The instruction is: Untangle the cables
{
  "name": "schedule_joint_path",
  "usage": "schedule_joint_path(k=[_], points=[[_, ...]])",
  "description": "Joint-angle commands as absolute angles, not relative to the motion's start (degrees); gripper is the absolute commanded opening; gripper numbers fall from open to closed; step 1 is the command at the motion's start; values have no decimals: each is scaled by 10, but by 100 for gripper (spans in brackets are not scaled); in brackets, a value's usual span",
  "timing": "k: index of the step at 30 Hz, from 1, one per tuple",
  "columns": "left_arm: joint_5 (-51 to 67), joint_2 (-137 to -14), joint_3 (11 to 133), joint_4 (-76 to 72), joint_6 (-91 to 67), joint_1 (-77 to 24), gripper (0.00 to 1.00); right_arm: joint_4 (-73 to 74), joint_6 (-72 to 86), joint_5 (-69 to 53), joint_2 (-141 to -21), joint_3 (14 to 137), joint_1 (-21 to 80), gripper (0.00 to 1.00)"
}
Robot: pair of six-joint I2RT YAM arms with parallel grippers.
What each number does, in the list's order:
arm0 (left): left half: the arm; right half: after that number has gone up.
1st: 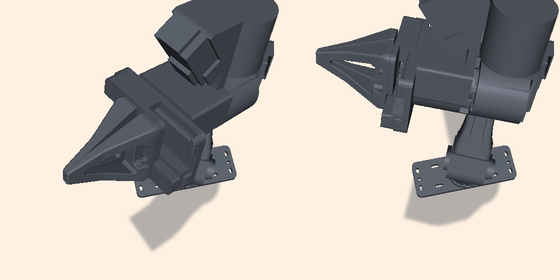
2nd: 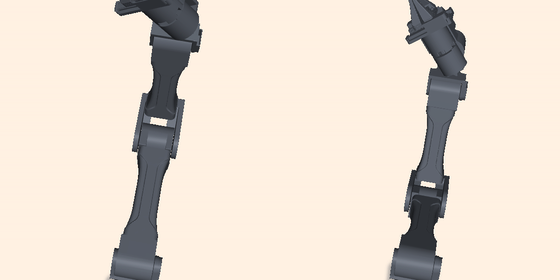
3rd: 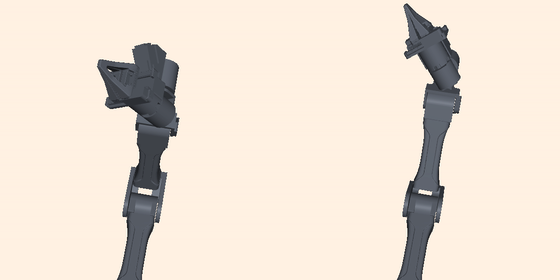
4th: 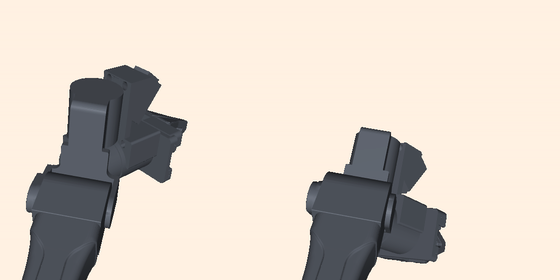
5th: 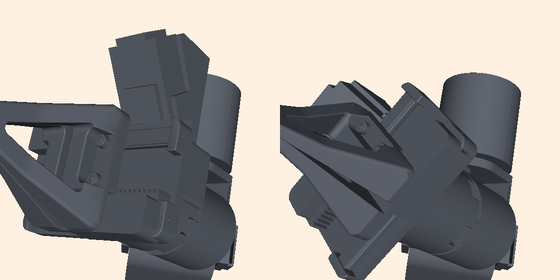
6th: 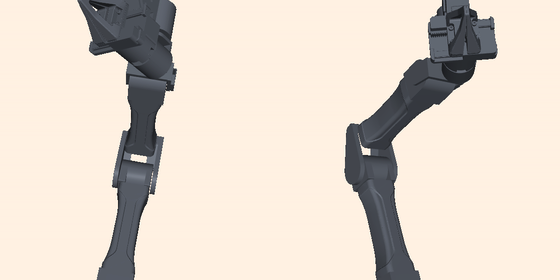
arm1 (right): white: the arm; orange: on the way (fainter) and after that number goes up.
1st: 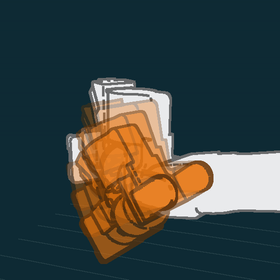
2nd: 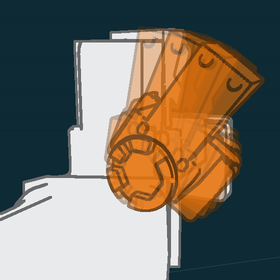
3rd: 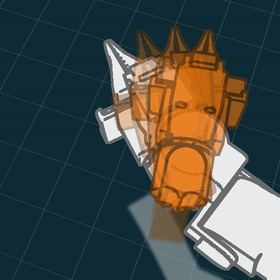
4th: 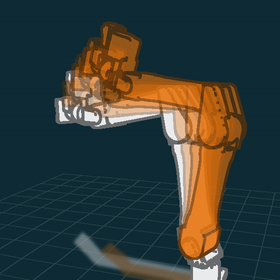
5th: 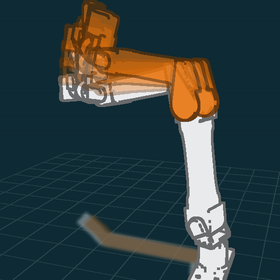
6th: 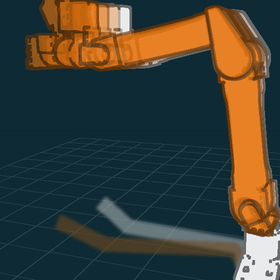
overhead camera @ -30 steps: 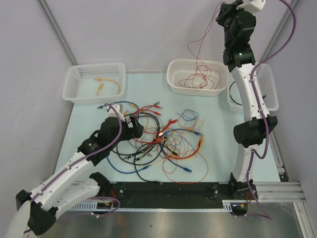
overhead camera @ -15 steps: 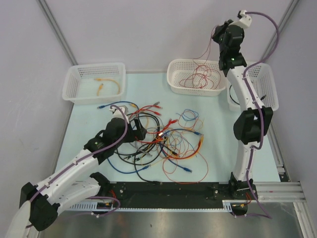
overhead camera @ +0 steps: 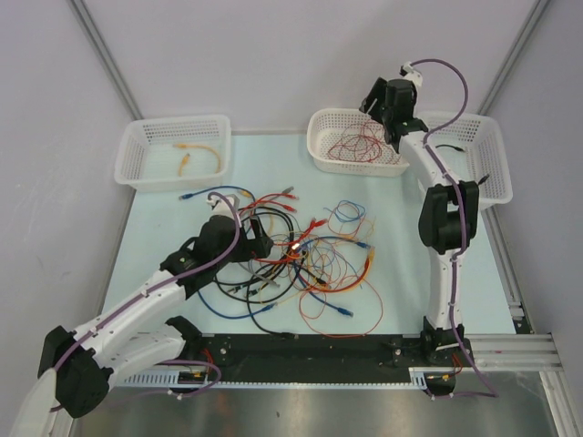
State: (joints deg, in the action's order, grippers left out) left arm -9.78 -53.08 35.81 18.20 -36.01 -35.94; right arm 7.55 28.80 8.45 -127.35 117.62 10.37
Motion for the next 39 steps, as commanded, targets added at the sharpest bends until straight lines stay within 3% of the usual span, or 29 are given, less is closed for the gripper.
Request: schedule_joint_path(k=[1, 8, 14, 18, 22, 31, 39], points=[[-99, -517, 388, 177, -359, -357, 100, 70, 251, 106, -1199, 1215, 135, 77], [-99, -498, 408, 183, -359, -356, 100, 111, 270, 99, -1080, 1166, 173, 87], [-12, -511, 382, 142, -384, -358, 100, 4, 273, 71, -848, 842, 235, 82], [73, -558, 374, 81, -387, -380, 100, 84, 293, 74, -749, 714, 269, 79], [71, -649, 437, 66, -367, -463, 100, 148, 295, 116, -679, 616, 344, 80], [59, -824, 543, 5, -374, -541, 100, 223, 309, 161, -543, 556, 392, 81], [59, -943, 583, -24, -396, -541, 76, 247, 306, 163, -462, 556, 386, 80]])
